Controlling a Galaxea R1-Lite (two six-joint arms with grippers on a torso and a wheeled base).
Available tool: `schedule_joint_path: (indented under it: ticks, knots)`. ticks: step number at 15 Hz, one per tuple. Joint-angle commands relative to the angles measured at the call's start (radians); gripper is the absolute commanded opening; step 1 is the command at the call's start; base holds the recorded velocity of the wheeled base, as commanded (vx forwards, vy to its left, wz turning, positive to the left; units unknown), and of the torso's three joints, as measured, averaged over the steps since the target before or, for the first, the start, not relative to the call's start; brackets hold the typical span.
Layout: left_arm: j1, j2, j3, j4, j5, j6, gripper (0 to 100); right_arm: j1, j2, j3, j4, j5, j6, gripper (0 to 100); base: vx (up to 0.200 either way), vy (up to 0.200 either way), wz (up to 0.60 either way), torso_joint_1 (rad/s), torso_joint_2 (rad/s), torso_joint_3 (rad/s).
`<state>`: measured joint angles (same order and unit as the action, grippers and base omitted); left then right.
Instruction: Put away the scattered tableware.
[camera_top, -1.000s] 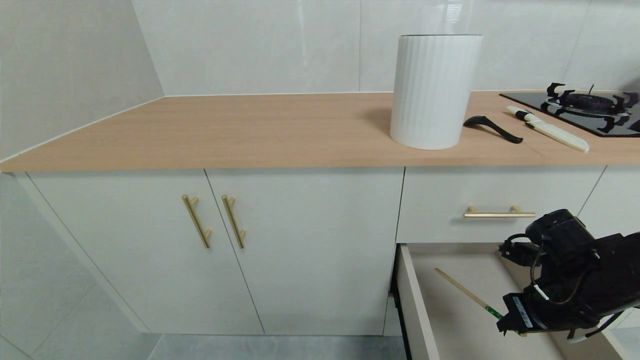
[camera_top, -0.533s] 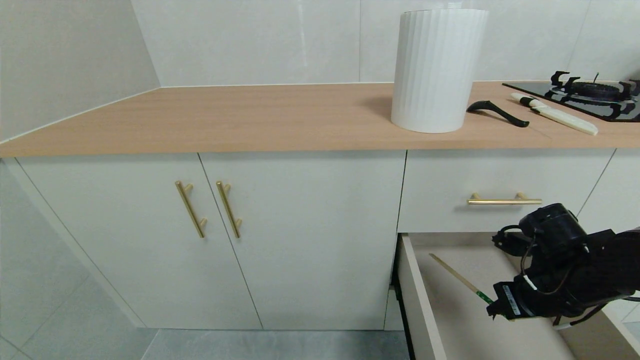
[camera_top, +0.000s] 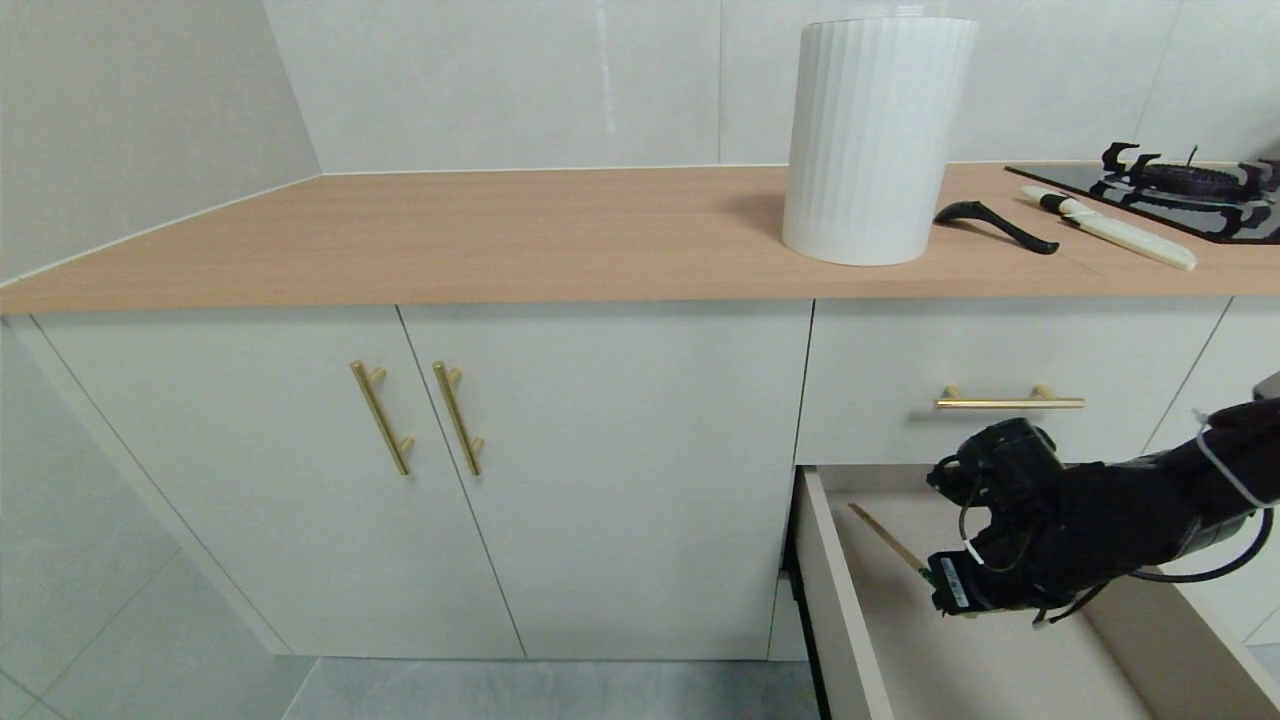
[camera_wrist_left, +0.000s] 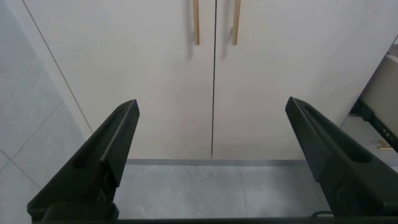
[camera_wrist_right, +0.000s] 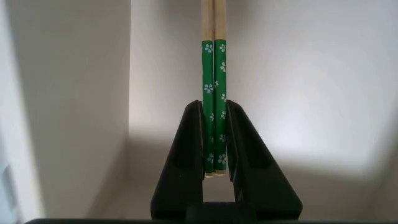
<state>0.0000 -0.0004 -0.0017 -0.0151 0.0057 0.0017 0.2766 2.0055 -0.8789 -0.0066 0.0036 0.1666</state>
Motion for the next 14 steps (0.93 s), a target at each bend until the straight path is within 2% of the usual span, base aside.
schedule_joint_path:
  ticks: [1, 4, 7, 8, 14]
  knots:
    - [0.0, 0.0, 0.0, 0.0, 0.0, 0.0, 100, 0.033, 0.102, -0.005, -0.036, -0.022, 0.05, 0, 0.0, 0.0, 0.0, 0.0, 0.0, 0.0]
    - [0.0, 0.0, 0.0, 0.0, 0.0, 0.0, 100, 0.046, 0.159, -0.011, -0.07, -0.099, 0.113, 0, 0.0, 0.0, 0.0, 0.0, 0.0, 0.0]
    - [0.0, 0.0, 0.0, 0.0, 0.0, 0.0, 100, 0.055, 0.182, -0.02, -0.072, -0.116, 0.169, 0, 0.0, 0.0, 0.0, 0.0, 0.0, 0.0]
    - [0.0, 0.0, 0.0, 0.0, 0.0, 0.0, 100, 0.078, 0.211, -0.017, -0.072, -0.169, 0.208, 0, 0.0, 0.0, 0.0, 0.0, 0.0, 0.0]
    - [0.0, 0.0, 0.0, 0.0, 0.0, 0.0, 100, 0.081, 0.234, -0.011, -0.072, -0.177, 0.208, 0, 0.0, 0.0, 0.0, 0.0, 0.0, 0.0]
